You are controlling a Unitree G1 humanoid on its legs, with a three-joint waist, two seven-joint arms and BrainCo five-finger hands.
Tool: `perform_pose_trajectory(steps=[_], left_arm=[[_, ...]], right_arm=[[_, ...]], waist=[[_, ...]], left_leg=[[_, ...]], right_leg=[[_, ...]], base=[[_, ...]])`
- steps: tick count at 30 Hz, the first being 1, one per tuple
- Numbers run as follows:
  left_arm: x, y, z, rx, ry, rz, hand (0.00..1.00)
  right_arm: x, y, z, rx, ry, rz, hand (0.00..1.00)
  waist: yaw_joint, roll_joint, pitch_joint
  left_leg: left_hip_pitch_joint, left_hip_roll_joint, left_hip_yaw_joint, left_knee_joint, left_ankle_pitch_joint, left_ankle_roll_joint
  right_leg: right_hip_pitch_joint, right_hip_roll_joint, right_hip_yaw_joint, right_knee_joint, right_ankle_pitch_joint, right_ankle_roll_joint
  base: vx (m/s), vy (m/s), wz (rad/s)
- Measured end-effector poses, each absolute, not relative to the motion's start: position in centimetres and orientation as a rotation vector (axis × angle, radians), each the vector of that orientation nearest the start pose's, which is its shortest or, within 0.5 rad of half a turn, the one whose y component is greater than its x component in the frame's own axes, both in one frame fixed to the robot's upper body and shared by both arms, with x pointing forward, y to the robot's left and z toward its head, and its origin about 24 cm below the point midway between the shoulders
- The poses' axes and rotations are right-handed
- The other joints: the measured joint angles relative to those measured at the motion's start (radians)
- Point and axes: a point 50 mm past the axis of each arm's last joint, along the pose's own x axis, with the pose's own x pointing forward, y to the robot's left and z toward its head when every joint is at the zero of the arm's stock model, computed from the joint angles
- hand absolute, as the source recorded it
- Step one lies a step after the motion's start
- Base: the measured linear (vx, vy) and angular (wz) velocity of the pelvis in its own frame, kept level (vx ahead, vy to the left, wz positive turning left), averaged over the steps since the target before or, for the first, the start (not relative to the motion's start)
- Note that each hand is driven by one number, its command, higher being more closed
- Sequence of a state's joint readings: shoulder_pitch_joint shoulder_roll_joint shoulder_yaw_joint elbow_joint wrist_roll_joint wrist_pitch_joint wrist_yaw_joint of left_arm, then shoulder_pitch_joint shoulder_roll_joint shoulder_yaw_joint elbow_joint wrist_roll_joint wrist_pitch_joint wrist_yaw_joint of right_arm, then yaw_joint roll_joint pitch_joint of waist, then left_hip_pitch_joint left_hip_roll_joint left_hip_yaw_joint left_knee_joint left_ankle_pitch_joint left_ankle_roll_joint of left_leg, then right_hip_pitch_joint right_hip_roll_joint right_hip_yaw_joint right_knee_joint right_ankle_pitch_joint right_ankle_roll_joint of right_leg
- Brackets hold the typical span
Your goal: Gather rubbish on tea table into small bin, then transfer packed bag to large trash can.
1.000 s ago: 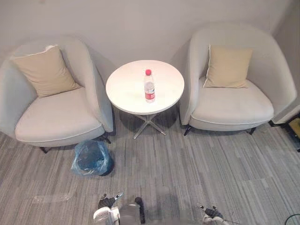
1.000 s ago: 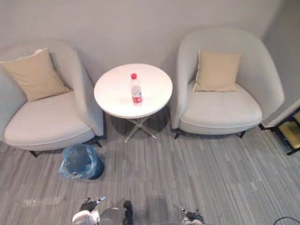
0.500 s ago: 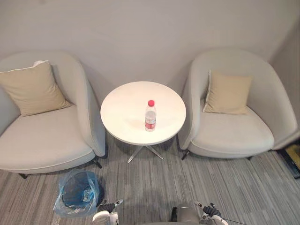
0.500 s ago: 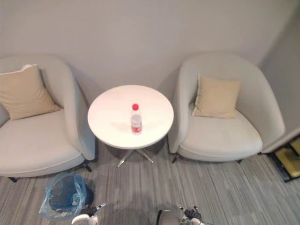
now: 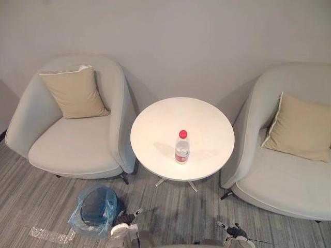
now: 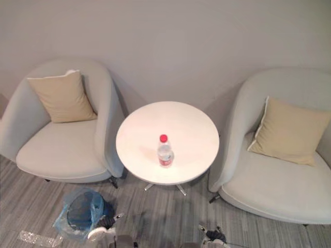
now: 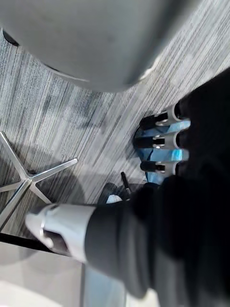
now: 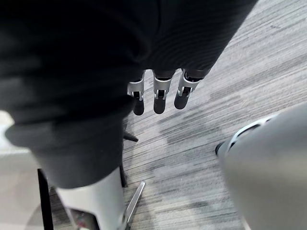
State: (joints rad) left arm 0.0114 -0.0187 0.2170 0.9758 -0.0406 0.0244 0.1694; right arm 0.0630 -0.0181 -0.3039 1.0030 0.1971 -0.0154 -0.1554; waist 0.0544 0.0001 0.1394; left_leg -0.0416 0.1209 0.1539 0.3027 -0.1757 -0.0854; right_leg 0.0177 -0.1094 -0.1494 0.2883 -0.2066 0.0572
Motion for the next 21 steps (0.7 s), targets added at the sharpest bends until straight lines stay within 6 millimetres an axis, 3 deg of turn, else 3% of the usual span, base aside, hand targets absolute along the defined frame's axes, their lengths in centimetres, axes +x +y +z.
perform_pose_trajectory(steps=[2, 5, 11, 17, 18, 21], left_arm=[[12.7, 18.6, -15.2, -0.06, 1.034, 0.374, 0.0], [12.4, 18.6, -15.4, -0.047, 1.051, 0.363, 0.0], [12.2, 18.3, -15.6, -0.021, 1.072, 0.332, 0.0], [11.7, 18.8, -15.8, 0.043, 1.101, 0.303, 0.0], [11.6, 19.0, -15.8, 0.057, 1.104, 0.299, 0.0], [11.3, 19.4, -15.9, 0.088, 1.111, 0.285, 0.0]], right_arm=[[9.7, -19.7, -15.9, 0.249, 1.049, -0.548, 0.0], [9.5, -19.3, -16.0, 0.248, 1.057, -0.534, 0.0], [9.7, -19.6, -15.9, 0.238, 1.051, -0.54, 0.0], [12.4, -20.8, -14.1, 0.081, 0.914, -0.484, 0.0], [13.9, -21.6, -12.9, 0.031, 0.826, -0.47, 0.0], [15.5, -22.6, -11.2, -0.054, 0.717, -0.446, 0.0]], waist=[[-0.001, -0.033, -0.018], [-0.003, -0.044, -0.033], [-0.005, -0.033, -0.055], [-0.007, -0.025, -0.059], [-0.007, -0.024, -0.06], [-0.008, -0.026, -0.054]], left_leg=[[0.028, -0.033, 0.025, -0.053, 0.014, 0.014], [0.075, -0.075, 0.037, -0.119, 0.031, 0.034], [0.104, -0.106, 0.026, -0.201, 0.066, 0.044], [0.112, -0.099, -0.012, -0.236, 0.086, 0.037], [0.113, -0.1, -0.022, -0.247, 0.092, 0.038], [0.111, -0.101, -0.03, -0.254, 0.095, 0.039]], right_leg=[[0.004, -0.031, 0.009, -0.03, 0.01, 0.018], [0.031, -0.059, 0.023, -0.076, 0.023, 0.04], [0.055, -0.068, 0.019, -0.136, 0.044, 0.047], [0.069, -0.046, 0.024, -0.179, 0.068, 0.026], [0.07, -0.043, 0.029, -0.195, 0.078, 0.028], [0.069, -0.04, 0.033, -0.211, 0.09, 0.027]], base=[[0.1, 0.134, -0.14], [0.08, 0.148, -0.11], [0.05, 0.061, 0.04], [0.01, -0.02, 0.01], [-0.01, -0.002, -0.07], [-0.03, 0.011, -0.04]])
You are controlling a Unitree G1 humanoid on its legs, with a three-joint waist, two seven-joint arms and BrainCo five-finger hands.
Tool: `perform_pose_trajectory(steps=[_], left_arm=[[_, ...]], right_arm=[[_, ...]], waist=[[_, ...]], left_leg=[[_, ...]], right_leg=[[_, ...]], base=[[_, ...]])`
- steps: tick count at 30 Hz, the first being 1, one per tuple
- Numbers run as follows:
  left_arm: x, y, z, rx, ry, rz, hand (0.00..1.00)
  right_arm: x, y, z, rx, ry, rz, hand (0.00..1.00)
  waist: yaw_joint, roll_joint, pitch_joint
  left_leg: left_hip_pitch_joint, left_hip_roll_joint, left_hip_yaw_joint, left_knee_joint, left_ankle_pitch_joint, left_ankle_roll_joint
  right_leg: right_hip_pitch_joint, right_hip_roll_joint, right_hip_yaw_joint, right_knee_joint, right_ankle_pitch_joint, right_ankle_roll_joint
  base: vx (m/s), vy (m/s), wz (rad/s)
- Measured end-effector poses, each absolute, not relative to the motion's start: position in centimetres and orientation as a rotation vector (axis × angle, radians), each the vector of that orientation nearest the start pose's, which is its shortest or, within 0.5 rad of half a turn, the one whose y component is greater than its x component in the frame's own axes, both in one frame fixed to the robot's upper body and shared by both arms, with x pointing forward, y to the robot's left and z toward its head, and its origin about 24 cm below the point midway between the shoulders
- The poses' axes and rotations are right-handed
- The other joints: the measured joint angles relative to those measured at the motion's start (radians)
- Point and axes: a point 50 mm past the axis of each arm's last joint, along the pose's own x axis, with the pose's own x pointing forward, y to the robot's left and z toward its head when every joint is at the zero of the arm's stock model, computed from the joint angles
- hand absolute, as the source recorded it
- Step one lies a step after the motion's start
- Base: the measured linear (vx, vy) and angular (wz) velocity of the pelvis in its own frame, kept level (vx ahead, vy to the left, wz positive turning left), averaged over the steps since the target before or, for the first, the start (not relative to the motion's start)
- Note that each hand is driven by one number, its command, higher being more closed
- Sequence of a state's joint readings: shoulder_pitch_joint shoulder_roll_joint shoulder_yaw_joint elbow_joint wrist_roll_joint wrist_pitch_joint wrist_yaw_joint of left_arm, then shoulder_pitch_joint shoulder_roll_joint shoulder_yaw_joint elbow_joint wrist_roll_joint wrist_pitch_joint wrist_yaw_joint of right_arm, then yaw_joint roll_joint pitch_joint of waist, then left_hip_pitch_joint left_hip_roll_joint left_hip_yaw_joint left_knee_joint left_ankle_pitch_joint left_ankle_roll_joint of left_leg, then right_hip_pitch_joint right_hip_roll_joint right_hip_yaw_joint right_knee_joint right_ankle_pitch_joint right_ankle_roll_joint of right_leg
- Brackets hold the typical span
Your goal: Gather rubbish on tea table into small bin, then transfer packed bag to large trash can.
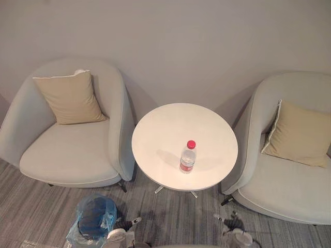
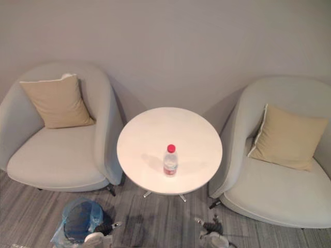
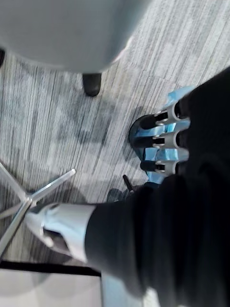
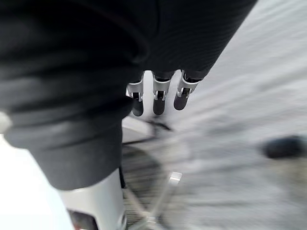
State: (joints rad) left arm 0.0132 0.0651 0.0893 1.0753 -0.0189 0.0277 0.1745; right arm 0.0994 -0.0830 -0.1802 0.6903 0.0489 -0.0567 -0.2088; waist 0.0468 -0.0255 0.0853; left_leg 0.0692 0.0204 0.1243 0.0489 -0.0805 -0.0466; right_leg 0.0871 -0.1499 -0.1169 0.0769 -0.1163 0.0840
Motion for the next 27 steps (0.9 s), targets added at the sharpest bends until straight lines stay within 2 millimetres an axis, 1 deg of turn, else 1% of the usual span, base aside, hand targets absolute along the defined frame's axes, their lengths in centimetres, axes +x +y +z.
perform_pose_trajectory(steps=[1, 3, 6, 7, 9, 11, 14, 15, 20, 23, 25, 27], left_arm=[[10.9, 19.8, -15.9, 0.13, 1.118, 0.267, 0.0], [10.9, 19.6, -15.9, 0.141, 1.116, 0.252, 0.0], [11.0, 19.5, -15.9, 0.145, 1.113, 0.244, 0.0], [11.0, 19.5, -15.9, 0.147, 1.111, 0.24, 0.0], [11.2, 19.3, -15.8, 0.165, 1.093, 0.214, 0.0], [11.4, 19.2, -15.8, 0.176, 1.085, 0.205, 0.0], [11.8, 19.2, -15.6, 0.181, 1.067, 0.198, 0.0], [11.9, 19.1, -15.5, 0.182, 1.062, 0.194, 0.0], [12.0, 19.1, -15.5, 0.182, 1.06, 0.193, 0.0], [12.2, 19.0, -15.5, 0.183, 1.056, 0.192, 0.0], [12.2, 19.0, -15.5, 0.183, 1.055, 0.191, 0.0], [12.4, 19.0, -15.4, 0.182, 1.046, 0.191, 0.0]], right_arm=[[16.8, -22.6, -9.4, -0.159, 0.611, -0.401, 0.0], [17.0, -22.2, -9.0, -0.191, 0.588, -0.372, 0.0], [17.2, -22.2, -8.8, -0.193, 0.575, -0.369, 0.0], [17.6, -22.1, -8.2, -0.197, 0.547, -0.361, 0.0], [19.2, -21.6, -6.1, -0.261, 0.43, -0.284, 0.0], [19.9, -21.3, -5.4, -0.276, 0.384, -0.253, 0.0], [21.4, -20.4, -4.3, -0.283, 0.318, -0.199, 0.0], [21.8, -20.2, -4.0, -0.288, 0.305, -0.185, 0.0], [22.5, -19.4, -3.7, -0.303, 0.284, -0.143, 0.0], [23.4, -18.6, -3.1, -0.309, 0.251, -0.111, 0.0], [23.6, -18.4, -3.0, -0.309, 0.245, -0.104, 0.0], [24.0, -18.0, -2.6, -0.313, 0.229, -0.084, 0.0]], waist=[[0.0, -0.009, 0.01], [0.0, -0.005, 0.012], [0.0, 0.001, 0.016], [-0.001, 0.004, 0.019], [-0.004, 0.008, 0.024], [-0.004, 0.005, 0.026], [-0.003, 0.003, 0.04], [-0.001, 0.006, 0.046], [0.002, 0.007, 0.049], [0.003, 0.009, 0.053], [0.003, 0.01, 0.054], [0.009, 0.011, 0.06]], left_leg=[[-0.001, -0.006, -0.025, -0.002, 0.0, 0.0], [-0.002, -0.007, -0.031, -0.005, 0.0, 0.0], [-0.003, -0.01, -0.056, -0.01, 0.0, 0.0], [-0.006, -0.011, -0.06, -0.01, 0.0, 0.001], [-0.02, -0.014, -0.107, -0.01, 0.0, 0.001], [-0.025, -0.014, -0.116, -0.01, 0.0, 0.001], [-0.033, -0.014, -0.143, -0.009, 0.0, 0.001], [-0.036, -0.014, -0.147, -0.01, 0.0, 0.001], [-0.041, -0.016, -0.164, -0.011, 0.0, 0.001], [-0.063, -0.018, -0.174, -0.008, 0.0, 0.001], [-0.07, -0.019, -0.187, -0.005, 0.0, 0.001], [-0.071, -0.02, -0.2, -0.005, 0.0, 0.001]], right_leg=[[0.01, 0.0, 0.0, -0.029, 0.008, 0.005], [0.01, 0.0, 0.0, -0.032, 0.008, 0.005], [0.011, 0.0, -0.002, -0.038, 0.009, 0.006], [0.011, 0.0, -0.003, -0.042, 0.011, 0.007], [0.014, 0.003, -0.013, -0.059, 0.022, 0.004], [0.017, 0.005, -0.02, -0.065, 0.023, 0.003], [0.021, 0.008, -0.032, -0.068, 0.022, 0.002], [0.022, 0.008, -0.035, -0.07, 0.022, 0.002], [0.027, 0.008, -0.042, -0.074, 0.023, 0.002], [0.02, 0.008, -0.051, -0.079, 0.023, 0.002], [0.02, 0.008, -0.062, -0.08, 0.023, 0.002], [0.021, 0.009, -0.075, -0.081, 0.023, 0.001]], base=[[-0.06, 0.016, 0.05], [-0.03, 0.007, 0.03], [0.0, 0.0, 0.0], [0.0, 0.0, 0.0], [0.04, -0.023, 0.11], [0.04, -0.024, 0.17], [0.03, -0.025, 0.17], [0.01, -0.015, 0.09], [0.01, -0.004, 0.1], [0.01, -0.005, 0.09], [-0.01, -0.013, 0.18], [-0.02, -0.016, 0.19]])
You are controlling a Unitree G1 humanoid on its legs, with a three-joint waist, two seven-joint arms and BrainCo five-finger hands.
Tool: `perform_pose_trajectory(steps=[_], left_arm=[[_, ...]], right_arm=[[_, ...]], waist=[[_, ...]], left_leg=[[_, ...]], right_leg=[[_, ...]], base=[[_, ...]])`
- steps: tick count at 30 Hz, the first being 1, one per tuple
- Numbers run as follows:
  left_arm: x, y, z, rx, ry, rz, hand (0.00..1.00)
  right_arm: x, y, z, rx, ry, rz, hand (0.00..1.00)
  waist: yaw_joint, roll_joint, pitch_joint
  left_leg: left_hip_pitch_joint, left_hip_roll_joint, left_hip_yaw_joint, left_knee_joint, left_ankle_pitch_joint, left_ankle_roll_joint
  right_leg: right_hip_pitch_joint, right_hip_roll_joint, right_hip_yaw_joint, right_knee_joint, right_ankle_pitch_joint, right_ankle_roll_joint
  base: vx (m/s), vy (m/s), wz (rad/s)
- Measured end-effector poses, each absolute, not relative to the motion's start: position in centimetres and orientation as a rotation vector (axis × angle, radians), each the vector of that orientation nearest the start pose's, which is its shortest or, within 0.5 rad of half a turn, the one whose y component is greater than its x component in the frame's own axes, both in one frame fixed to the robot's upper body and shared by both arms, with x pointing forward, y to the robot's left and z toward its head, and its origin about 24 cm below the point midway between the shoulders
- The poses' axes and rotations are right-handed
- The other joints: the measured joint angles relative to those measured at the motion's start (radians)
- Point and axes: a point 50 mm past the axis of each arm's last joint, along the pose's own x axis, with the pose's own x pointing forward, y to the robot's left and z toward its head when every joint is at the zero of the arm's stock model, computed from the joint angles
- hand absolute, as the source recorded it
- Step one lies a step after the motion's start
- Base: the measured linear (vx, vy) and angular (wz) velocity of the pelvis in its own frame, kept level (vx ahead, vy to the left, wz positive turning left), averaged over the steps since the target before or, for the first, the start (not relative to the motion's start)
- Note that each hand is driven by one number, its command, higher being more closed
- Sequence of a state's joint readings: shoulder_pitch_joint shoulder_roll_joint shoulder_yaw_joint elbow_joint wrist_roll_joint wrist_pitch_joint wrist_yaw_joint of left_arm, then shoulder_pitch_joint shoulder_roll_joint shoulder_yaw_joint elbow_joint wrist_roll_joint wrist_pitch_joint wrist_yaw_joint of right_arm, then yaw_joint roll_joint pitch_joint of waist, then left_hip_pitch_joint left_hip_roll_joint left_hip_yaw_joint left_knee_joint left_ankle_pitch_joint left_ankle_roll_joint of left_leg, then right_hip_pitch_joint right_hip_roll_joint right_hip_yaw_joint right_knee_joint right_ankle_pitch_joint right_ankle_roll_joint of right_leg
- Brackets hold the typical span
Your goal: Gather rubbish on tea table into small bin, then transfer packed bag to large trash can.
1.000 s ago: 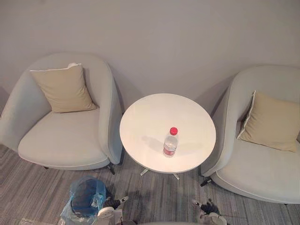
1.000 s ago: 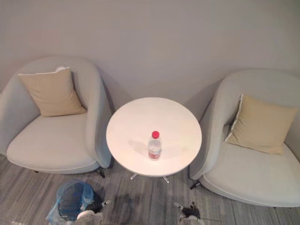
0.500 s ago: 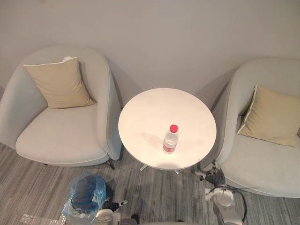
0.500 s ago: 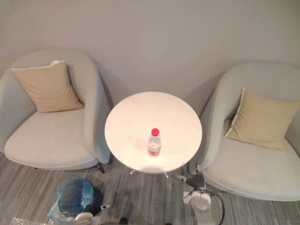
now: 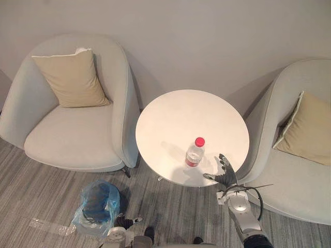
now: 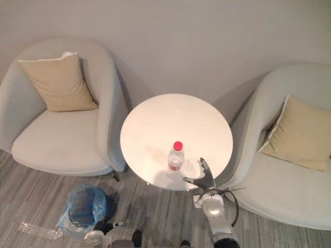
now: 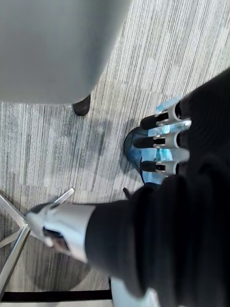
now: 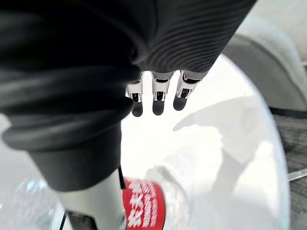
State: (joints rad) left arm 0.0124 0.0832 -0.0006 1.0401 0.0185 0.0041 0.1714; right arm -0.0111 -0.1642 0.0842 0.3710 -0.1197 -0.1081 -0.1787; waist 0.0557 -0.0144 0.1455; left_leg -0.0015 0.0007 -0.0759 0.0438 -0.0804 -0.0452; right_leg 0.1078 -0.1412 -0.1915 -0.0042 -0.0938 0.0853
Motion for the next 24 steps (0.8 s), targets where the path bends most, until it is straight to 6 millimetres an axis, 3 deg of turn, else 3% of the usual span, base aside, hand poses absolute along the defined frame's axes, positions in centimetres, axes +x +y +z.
perform_pose_trajectory(steps=[13, 14, 20, 24], left_arm=[[13.2, 18.7, -15.0, 0.189, 1.006, 0.175, 0.0], [13.2, 18.7, -15.0, 0.189, 1.004, 0.175, 0.0], [13.8, 18.5, -14.7, 0.181, 0.974, 0.174, 0.0], [13.9, 18.5, -14.7, 0.178, 0.969, 0.175, 0.0]], right_arm=[[26.8, -16.6, -0.4, -0.311, 0.129, -0.081, 0.0], [27.1, -16.5, -0.2, -0.312, 0.122, -0.078, 1.0], [28.4, -16.1, 0.8, -0.307, 0.089, -0.099, 1.0], [28.6, -16.1, 1.0, -0.305, 0.088, -0.105, 1.0]], waist=[[0.012, 0.008, 0.026], [0.012, 0.009, 0.027], [0.04, 0.012, 0.041], [0.042, 0.014, 0.046]], left_leg=[[-0.041, -0.008, -0.056, 0.008, 0.001, 0.002], [-0.046, -0.009, -0.063, 0.009, 0.001, 0.002], [-0.052, -0.011, -0.081, 0.01, 0.001, 0.002], [-0.05, -0.012, -0.102, 0.013, 0.001, 0.001]], right_leg=[[-0.002, 0.0, -0.039, -0.002, 0.002, -0.003], [-0.003, 0.0, -0.044, -0.002, 0.002, -0.003], [0.001, 0.0, -0.054, -0.001, 0.003, -0.004], [0.012, 0.0, -0.056, 0.002, 0.003, -0.004]], base=[[0.01, -0.006, 0.13], [0.02, -0.009, 0.21], [0.02, -0.003, 0.09], [0.03, -0.007, 0.15]])
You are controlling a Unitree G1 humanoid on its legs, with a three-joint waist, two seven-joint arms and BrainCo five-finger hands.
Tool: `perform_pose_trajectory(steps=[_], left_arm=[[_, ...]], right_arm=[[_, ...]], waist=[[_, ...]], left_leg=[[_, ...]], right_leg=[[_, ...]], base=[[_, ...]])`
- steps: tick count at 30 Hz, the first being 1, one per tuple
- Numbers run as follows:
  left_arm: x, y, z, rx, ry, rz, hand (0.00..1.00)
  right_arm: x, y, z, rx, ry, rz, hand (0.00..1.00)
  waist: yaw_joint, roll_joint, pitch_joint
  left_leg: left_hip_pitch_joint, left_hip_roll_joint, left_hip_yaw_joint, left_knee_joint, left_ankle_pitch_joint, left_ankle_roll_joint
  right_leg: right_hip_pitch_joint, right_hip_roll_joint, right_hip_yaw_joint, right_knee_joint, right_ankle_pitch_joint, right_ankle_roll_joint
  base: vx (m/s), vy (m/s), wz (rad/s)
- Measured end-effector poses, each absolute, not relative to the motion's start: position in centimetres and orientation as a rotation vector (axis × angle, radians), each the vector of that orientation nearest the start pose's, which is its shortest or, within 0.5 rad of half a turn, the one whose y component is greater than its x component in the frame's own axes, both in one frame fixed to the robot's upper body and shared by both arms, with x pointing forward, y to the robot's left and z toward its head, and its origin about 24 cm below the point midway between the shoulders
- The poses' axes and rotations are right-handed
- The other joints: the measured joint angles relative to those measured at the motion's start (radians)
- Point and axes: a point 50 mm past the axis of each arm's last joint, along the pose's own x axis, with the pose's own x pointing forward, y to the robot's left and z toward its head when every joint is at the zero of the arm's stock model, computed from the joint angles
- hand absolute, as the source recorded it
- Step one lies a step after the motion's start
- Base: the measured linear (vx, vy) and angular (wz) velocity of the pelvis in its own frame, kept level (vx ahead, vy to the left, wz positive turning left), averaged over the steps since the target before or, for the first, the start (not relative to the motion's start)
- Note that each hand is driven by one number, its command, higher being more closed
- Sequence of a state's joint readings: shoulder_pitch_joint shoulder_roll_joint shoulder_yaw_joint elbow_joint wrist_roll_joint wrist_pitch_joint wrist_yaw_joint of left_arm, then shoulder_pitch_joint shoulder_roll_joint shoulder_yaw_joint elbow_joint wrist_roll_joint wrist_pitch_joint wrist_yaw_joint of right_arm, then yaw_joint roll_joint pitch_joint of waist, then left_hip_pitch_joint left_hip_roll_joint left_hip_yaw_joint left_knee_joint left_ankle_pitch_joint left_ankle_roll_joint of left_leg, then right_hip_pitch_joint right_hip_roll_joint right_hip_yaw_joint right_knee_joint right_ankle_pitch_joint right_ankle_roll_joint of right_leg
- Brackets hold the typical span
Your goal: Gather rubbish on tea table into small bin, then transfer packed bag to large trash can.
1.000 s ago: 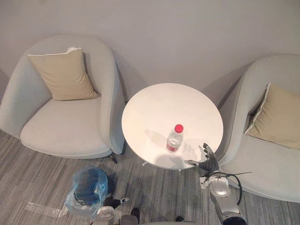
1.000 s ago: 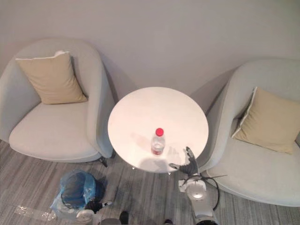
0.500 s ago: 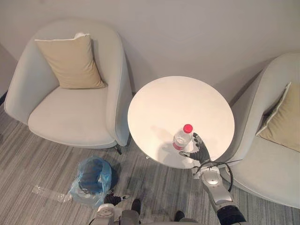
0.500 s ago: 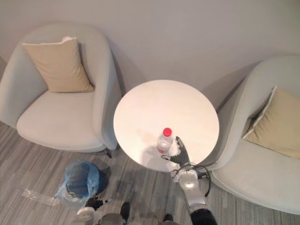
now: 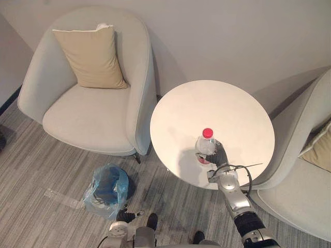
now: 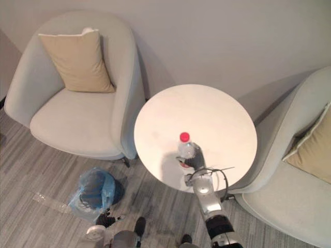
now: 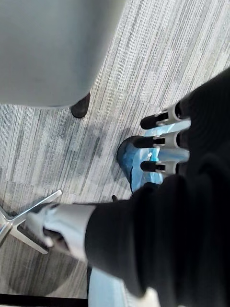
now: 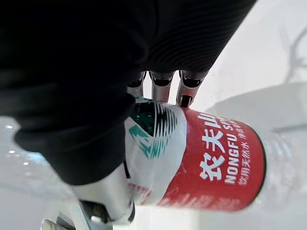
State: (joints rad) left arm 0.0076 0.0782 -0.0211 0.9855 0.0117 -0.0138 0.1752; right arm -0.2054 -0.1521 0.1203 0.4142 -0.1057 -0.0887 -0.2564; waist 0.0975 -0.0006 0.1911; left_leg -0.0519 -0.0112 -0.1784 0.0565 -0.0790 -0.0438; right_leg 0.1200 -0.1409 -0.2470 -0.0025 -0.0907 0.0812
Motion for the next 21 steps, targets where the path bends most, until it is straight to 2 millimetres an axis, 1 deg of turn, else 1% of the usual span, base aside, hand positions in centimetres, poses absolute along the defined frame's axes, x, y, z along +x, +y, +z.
perform_pose_trajectory(steps=[6, 8, 10, 13, 15, 16, 17, 18, 19, 20, 21], left_arm=[[13.9, 18.3, -14.6, 0.173, 0.967, 0.172, 0.0], [13.9, 18.2, -14.7, 0.17, 0.97, 0.17, 0.0], [13.9, 18.1, -14.7, 0.171, 0.973, 0.168, 0.0], [13.8, 18.1, -14.8, 0.173, 0.983, 0.166, 0.0], [13.7, 18.1, -14.8, 0.174, 0.99, 0.164, 0.0], [13.7, 17.9, -14.8, 0.171, 0.991, 0.162, 0.0], [13.3, 18.0, -15.0, 0.175, 1.008, 0.161, 0.0], [13.3, 18.1, -15.0, 0.179, 1.008, 0.162, 0.0], [13.2, 18.2, -15.0, 0.184, 1.011, 0.162, 0.0], [13.0, 17.7, -15.2, 0.176, 1.026, 0.15, 0.0], [12.9, 17.6, -15.3, 0.176, 1.028, 0.148, 0.0]], right_arm=[[28.5, -15.9, 1.2, -0.26, 0.083, -0.103, 1.0], [27.9, -16.0, 1.9, -0.247, 0.043, -0.101, 1.0], [27.2, -16.3, 3.0, -0.229, -0.007, -0.111, 1.0], [26.3, -17.2, 3.2, -0.219, -0.02, -0.14, 1.0], [25.5, -17.7, 3.1, -0.22, -0.016, -0.154, 1.0], [25.0, -17.9, 3.1, -0.227, -0.017, -0.156, 1.0], [24.1, -17.6, 3.4, -0.214, -0.036, -0.151, 1.0], [23.9, -17.5, 3.6, -0.209, -0.044, -0.152, 1.0], [23.7, -17.4, 3.8, -0.208, -0.059, -0.15, 1.0], [23.3, -17.5, 3.9, -0.21, -0.065, -0.152, 1.0], [23.1, -17.5, 3.7, -0.215, -0.057, -0.151, 1.0]], waist=[[0.003, 0.008, 0.007], [0.003, 0.015, 0.008], [0.002, 0.016, 0.009], [-0.002, 0.018, 0.007], [-0.012, 0.022, 0.006], [-0.019, 0.037, 0.004], [-0.027, 0.03, -0.004], [-0.031, 0.021, -0.007], [-0.039, 0.024, -0.011], [-0.045, 0.052, -0.02], [-0.048, 0.053, -0.021]], left_leg=[[0.014, 0.003, -0.01, 0.029, 0.0, 0.0], [0.028, 0.009, -0.009, 0.034, 0.0, 0.0], [0.034, 0.012, -0.004, 0.034, -0.001, -0.001], [0.047, 0.018, 0.003, 0.038, -0.001, -0.001], [0.055, 0.025, 0.005, 0.061, -0.001, -0.001], [0.06, 0.044, 0.005, 0.075, -0.001, -0.001], [0.07, 0.04, 0.017, 0.084, -0.007, -0.003], [0.069, 0.031, 0.021, 0.091, -0.015, -0.007], [0.068, 0.023, 0.027, 0.104, -0.036, -0.018], [0.065, 0.034, 0.038, 0.14, -0.061, -0.019], [0.069, 0.034, 0.041, 0.149, -0.062, -0.019]], right_leg=[[0.005, 0.0, 0.022, 0.041, 0.0, 0.0], [0.008, 0.0, 0.043, 0.058, 0.0, 0.0], [0.012, 0.0, 0.054, 0.06, 0.0, 0.0], [0.013, 0.003, 0.061, 0.082, -0.001, 0.001], [0.0, 0.004, 0.07, 0.14, -0.006, 0.009], [-0.04, 0.012, 0.08, 0.209, -0.041, 0.018], [-0.043, 0.026, 0.104, 0.095, -0.042, 0.008], [-0.044, 0.024, 0.107, 0.068, 0.001, 0.01], [-0.039, 0.022, 0.087, 0.065, -0.016, 0.004], [-0.031, 0.035, 0.106, 0.059, -0.016, 0.006], [-0.026, 0.035, 0.114, 0.059, -0.016, 0.006]], base=[[0.03, 0.001, 0.04], [0.02, 0.001, -0.09], [0.05, -0.011, -0.15], [0.06, -0.011, -0.11], [0.04, -0.008, -0.14], [0.0, -0.003, -0.22], [-0.01, -0.021, -0.22], [-0.01, -0.018, -0.17], [0.07, -0.062, -0.28], [0.08, -0.049, -0.33], [0.11, -0.052, -0.43]])
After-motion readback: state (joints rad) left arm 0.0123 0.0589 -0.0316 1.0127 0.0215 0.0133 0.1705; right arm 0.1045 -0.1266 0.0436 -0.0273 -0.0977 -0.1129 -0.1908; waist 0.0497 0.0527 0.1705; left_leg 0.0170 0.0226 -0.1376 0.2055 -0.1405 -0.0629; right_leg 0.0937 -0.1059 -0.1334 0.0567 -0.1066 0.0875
